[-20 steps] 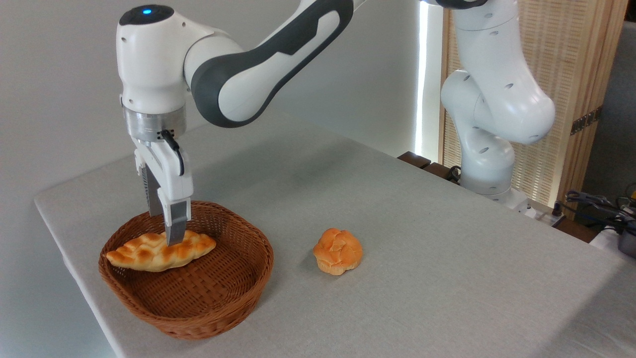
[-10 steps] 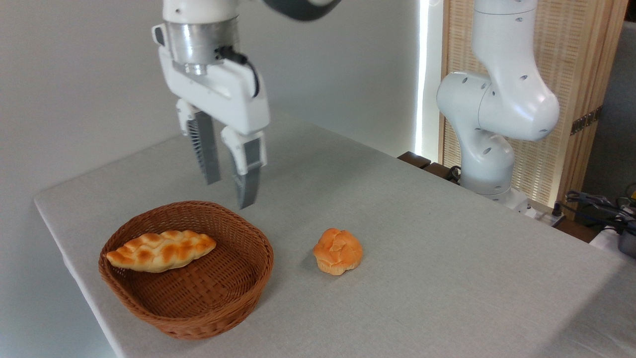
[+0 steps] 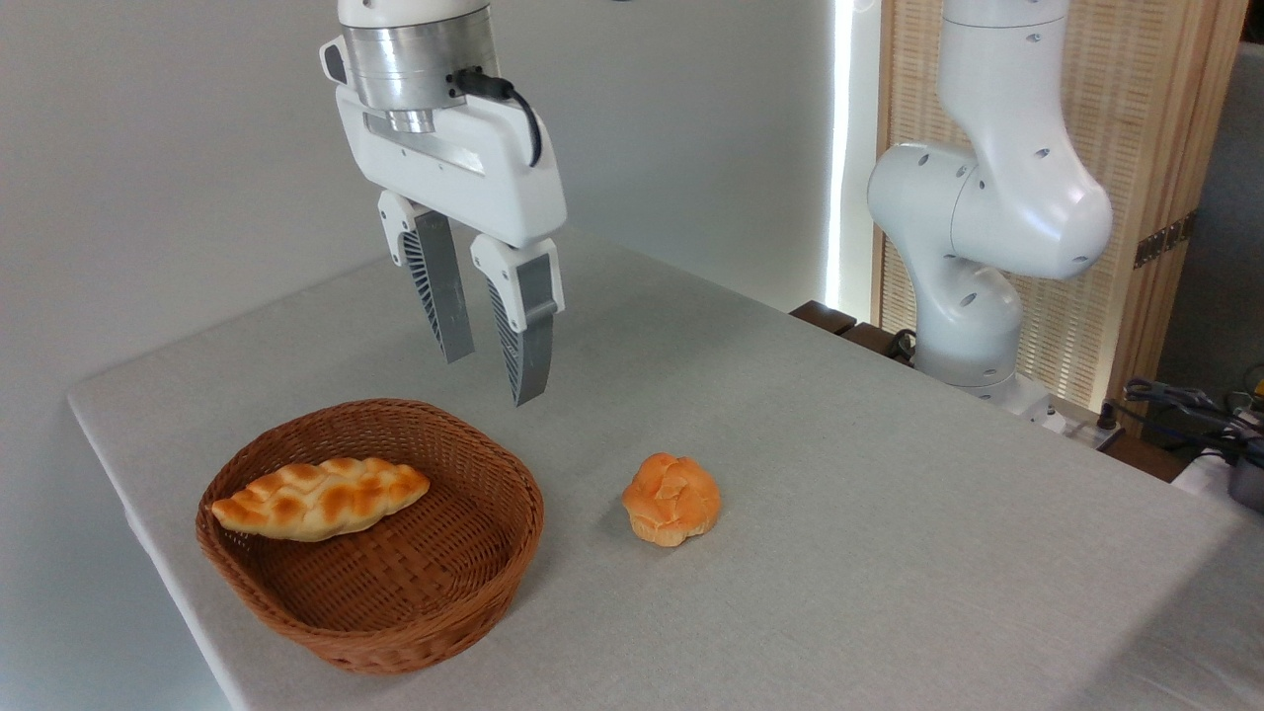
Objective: Put bread into the basket
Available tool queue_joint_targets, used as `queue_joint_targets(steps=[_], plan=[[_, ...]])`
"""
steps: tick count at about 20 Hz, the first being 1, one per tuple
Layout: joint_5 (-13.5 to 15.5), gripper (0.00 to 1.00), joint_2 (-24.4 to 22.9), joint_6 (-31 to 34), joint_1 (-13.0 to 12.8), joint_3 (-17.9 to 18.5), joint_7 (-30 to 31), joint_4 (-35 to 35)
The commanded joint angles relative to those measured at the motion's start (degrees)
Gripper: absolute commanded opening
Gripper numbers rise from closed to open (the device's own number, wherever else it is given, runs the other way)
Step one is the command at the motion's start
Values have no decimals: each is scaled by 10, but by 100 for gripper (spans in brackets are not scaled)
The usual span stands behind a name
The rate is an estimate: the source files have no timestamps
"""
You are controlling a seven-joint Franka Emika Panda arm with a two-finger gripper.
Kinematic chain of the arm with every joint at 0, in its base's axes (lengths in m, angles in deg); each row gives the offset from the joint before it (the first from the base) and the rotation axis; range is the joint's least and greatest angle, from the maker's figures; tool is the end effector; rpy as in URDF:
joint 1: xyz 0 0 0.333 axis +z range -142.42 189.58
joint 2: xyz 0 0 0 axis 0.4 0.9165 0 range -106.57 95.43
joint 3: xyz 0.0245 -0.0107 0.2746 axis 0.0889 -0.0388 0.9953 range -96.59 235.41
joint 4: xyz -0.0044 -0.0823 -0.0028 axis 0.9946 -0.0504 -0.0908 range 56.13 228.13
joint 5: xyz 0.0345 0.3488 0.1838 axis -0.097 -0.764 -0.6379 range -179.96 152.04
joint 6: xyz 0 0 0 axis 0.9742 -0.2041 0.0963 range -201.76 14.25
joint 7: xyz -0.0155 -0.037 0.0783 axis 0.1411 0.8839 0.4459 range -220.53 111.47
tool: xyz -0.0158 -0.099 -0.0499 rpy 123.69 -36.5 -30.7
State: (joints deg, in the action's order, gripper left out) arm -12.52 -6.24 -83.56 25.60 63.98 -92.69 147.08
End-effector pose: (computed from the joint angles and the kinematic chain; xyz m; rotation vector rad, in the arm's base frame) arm 0.5630 -0.0363 0.5553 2.9286 -1.1075 0.0770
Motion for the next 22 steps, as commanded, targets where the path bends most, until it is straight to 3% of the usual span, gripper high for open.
queue_joint_targets(steps=[1, 6, 9, 22], plan=[[29, 100, 1, 21, -18, 33, -6, -15], [26, 100, 1, 29, -22, 33, -3, -15], [23, 100, 2, 36, -59, 65, -2, -15], [23, 100, 5, 36, -56, 60, -5, -15]])
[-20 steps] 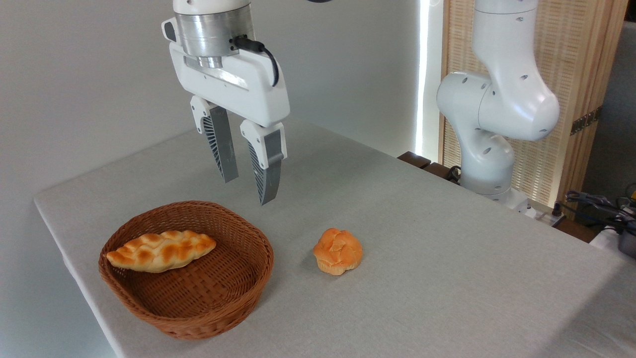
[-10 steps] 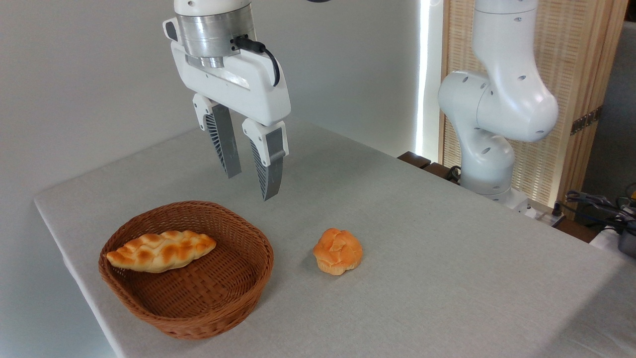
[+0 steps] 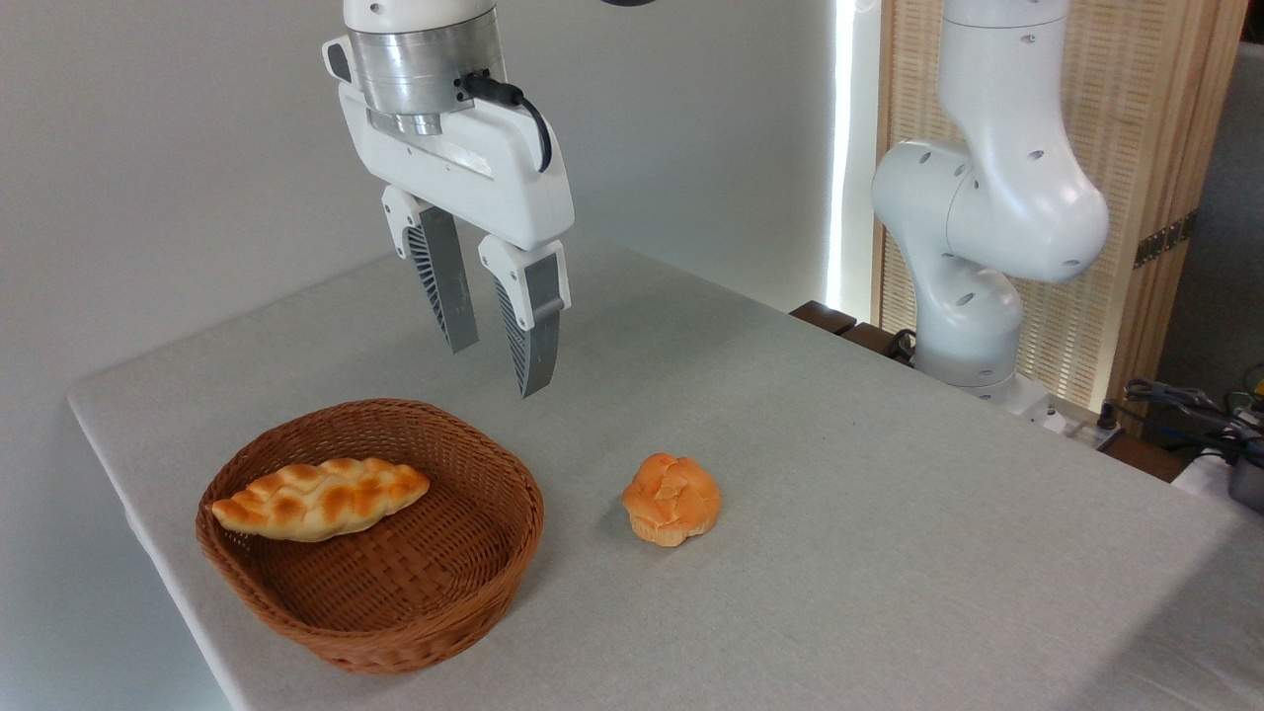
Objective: Put bread into the basket
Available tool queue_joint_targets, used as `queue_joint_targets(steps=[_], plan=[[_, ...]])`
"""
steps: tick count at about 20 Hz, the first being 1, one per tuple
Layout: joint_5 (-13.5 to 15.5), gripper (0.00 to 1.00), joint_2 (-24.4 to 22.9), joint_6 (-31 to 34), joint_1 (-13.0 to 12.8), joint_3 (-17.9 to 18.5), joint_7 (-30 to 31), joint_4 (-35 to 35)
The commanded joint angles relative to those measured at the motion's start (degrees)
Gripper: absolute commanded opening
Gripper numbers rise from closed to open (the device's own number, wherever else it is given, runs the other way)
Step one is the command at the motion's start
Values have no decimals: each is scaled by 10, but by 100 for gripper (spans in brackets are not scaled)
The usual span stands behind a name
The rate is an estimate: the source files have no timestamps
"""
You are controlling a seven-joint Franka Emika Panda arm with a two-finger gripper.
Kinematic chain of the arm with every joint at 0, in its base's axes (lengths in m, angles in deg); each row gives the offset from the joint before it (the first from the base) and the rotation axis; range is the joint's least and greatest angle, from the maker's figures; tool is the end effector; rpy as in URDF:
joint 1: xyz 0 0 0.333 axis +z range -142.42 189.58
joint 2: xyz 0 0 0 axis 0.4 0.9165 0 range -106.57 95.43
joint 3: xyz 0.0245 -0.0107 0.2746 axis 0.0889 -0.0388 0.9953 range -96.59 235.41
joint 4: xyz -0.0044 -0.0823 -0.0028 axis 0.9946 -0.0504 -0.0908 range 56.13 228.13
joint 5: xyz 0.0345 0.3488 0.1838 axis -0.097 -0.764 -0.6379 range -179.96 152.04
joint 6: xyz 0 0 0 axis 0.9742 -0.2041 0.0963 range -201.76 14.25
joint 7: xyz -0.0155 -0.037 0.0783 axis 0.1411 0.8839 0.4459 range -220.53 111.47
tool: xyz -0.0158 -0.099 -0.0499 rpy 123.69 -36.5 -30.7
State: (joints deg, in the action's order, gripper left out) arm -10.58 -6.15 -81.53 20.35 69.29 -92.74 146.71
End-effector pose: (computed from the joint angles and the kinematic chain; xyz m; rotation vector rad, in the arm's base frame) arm 0.5597 -0.0389 0.5545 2.8908 -1.0894 0.0472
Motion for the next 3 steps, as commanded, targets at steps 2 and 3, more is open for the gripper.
queue_joint_targets(steps=[2, 3], plan=[[3, 100, 4, 15, -4, 7, -5, -12], [3, 100, 4, 14, -4, 7, -5, -12]])
